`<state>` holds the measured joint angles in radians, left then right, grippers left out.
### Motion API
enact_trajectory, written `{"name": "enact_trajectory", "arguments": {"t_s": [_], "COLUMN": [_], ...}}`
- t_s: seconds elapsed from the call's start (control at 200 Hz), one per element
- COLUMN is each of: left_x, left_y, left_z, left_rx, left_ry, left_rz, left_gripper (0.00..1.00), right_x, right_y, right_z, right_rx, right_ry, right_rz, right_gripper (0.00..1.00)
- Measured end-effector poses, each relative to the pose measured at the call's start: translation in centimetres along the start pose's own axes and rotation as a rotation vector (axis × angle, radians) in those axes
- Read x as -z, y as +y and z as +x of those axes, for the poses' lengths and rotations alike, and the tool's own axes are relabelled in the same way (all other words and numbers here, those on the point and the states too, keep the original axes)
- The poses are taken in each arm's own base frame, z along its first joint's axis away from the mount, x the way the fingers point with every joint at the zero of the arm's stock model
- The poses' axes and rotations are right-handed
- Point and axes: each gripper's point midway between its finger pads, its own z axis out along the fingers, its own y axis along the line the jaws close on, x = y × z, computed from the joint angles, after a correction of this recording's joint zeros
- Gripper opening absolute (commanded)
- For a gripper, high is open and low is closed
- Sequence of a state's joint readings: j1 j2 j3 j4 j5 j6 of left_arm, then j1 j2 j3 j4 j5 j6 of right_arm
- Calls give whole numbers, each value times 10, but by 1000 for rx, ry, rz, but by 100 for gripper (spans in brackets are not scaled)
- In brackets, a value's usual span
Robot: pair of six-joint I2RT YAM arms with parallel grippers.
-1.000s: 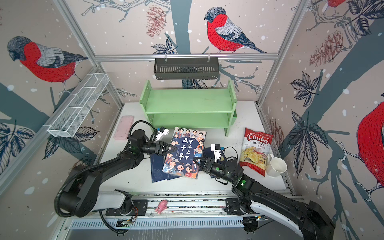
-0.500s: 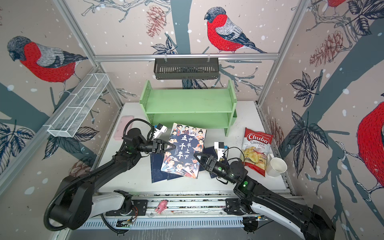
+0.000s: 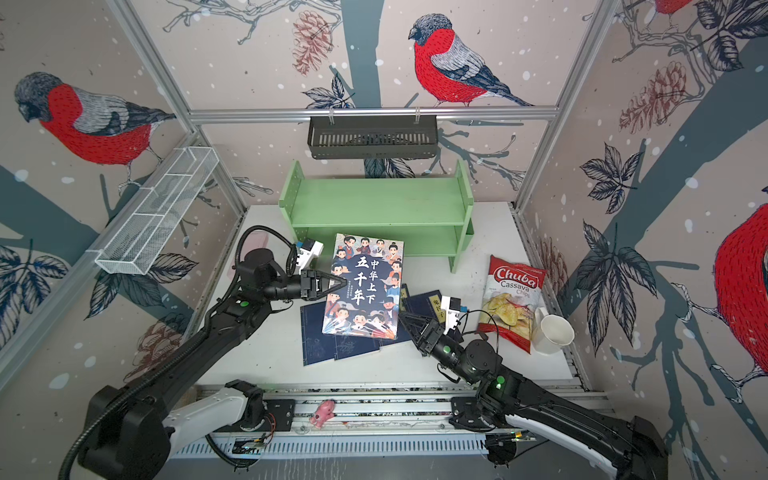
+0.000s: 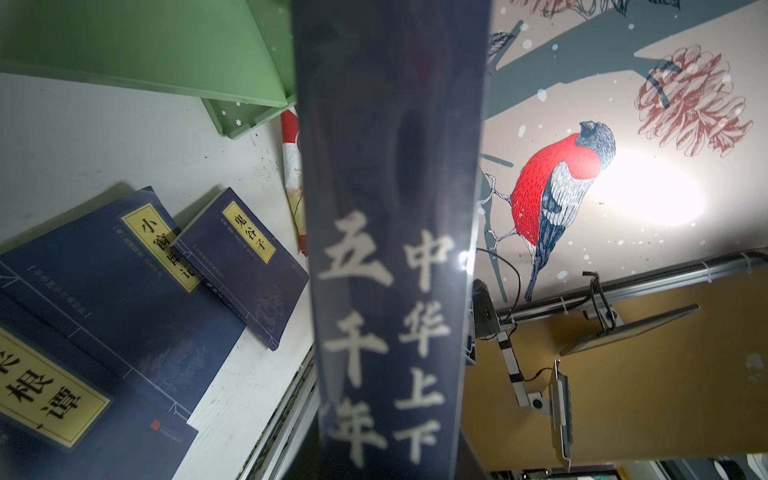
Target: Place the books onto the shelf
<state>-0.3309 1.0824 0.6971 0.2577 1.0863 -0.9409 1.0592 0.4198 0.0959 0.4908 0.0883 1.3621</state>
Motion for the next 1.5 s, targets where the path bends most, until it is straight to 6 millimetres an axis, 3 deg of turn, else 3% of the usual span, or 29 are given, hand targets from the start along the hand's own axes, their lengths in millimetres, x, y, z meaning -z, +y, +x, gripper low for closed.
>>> {"name": "enact_trajectory", "arguments": {"t_s": [0.37,0.685,1.006,1.181,1.501], "left_x": [20,29,31,32,32], "left_y": [0,7,17,22,26], "left_z": [-28,-33,-28,-27,-24], "left_rx": [113,182,247,288,327], "left_ry": [-162,-238,-261,-270,-285], "left_rz": [-51,-83,-95,-98,-77], "left_gripper": [0,0,0,0,0], "right_x": [2,-5,-31,-52,-76], "right_y": [-4,3,7,24,24], "right_z": [6,20,28,31,34], "right_rx": [-56,-68,-62,-59,-70], "right_ry": [-29,-33,-64,-80,-111], "right_rz": [15,22,38,1,-24], "right_gripper": [100,100,100,100,99]}}
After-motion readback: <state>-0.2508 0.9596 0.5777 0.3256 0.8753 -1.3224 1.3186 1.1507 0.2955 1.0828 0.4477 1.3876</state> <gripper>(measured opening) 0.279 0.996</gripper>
